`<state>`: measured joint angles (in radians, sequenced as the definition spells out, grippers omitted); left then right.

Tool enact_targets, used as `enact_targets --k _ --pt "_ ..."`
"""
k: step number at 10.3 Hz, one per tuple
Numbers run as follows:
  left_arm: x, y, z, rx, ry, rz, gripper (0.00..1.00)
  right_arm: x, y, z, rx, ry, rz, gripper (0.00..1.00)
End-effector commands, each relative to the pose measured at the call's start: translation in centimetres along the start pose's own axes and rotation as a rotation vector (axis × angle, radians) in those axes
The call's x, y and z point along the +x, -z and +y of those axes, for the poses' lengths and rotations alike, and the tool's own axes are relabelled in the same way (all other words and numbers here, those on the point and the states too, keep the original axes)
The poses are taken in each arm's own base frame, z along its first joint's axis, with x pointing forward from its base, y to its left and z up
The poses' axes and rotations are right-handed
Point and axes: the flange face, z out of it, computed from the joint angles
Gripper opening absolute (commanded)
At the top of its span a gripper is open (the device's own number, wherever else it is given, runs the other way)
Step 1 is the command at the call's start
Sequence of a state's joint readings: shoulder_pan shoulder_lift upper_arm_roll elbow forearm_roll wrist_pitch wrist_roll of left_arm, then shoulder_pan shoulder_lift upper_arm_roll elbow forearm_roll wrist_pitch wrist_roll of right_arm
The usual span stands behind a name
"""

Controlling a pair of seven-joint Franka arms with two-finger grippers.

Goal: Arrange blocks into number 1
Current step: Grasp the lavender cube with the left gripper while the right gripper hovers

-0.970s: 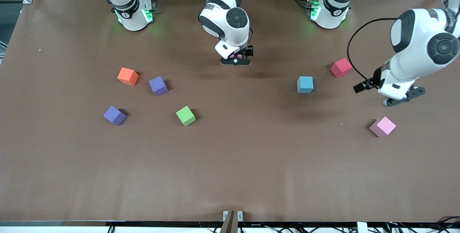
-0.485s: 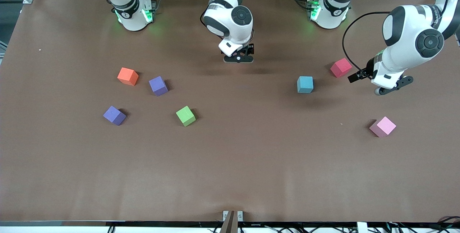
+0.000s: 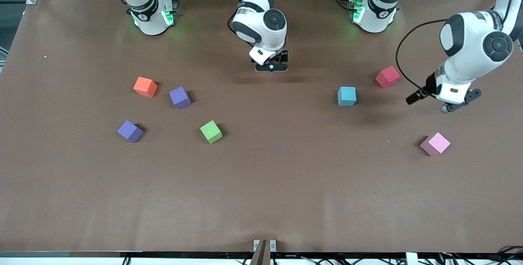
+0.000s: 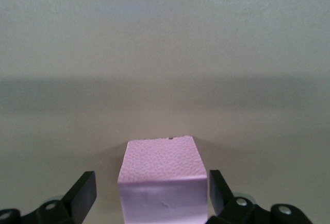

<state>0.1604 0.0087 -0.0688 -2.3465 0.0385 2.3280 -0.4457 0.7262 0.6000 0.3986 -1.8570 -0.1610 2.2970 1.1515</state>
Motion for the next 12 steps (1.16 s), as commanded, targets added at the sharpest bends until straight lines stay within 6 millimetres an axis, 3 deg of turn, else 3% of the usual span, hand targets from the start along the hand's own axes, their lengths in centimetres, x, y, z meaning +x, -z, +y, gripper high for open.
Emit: enact_targets --k 1,3,4,5,7,10,12 --pt "4.4 -0.5 1.8 0.012 -0.015 0.037 1.0 -1.3 -1.7 -0.2 -0.034 0.018 0.025 0.48" --pt "7.6 -1.3 3.0 0.003 -0.015 0.048 1.0 -2.1 -1.6 -0.4 -0.048 0.03 0.014 0.05" --pt "8.9 -2.5 3.6 0.017 -0.032 0.056 1.0 -2.2 -1.4 -0.1 -0.066 0.028 0.004 0.0" --pt "10.7 -3.2 3.6 0.012 -0.019 0.064 1.0 -2.6 -1.1 -0.1 -0.074 0.034 -0.009 0.0" --pt "13.2 -4.5 0.8 0.002 0.046 0.067 1.0 -3.5 -1.0 -0.4 -0.084 0.046 -0.021 0.0" --pt "14.6 -5.5 -2.5 0.005 0.117 0.057 1.0 -6.4 -1.3 -0.6 -0.095 0.041 -0.034 0.0" --pt "14.4 -6.7 -2.2 0.007 0.128 0.042 1.0 -7.9 -1.0 -0.7 -0.086 0.017 -0.039 0.0"
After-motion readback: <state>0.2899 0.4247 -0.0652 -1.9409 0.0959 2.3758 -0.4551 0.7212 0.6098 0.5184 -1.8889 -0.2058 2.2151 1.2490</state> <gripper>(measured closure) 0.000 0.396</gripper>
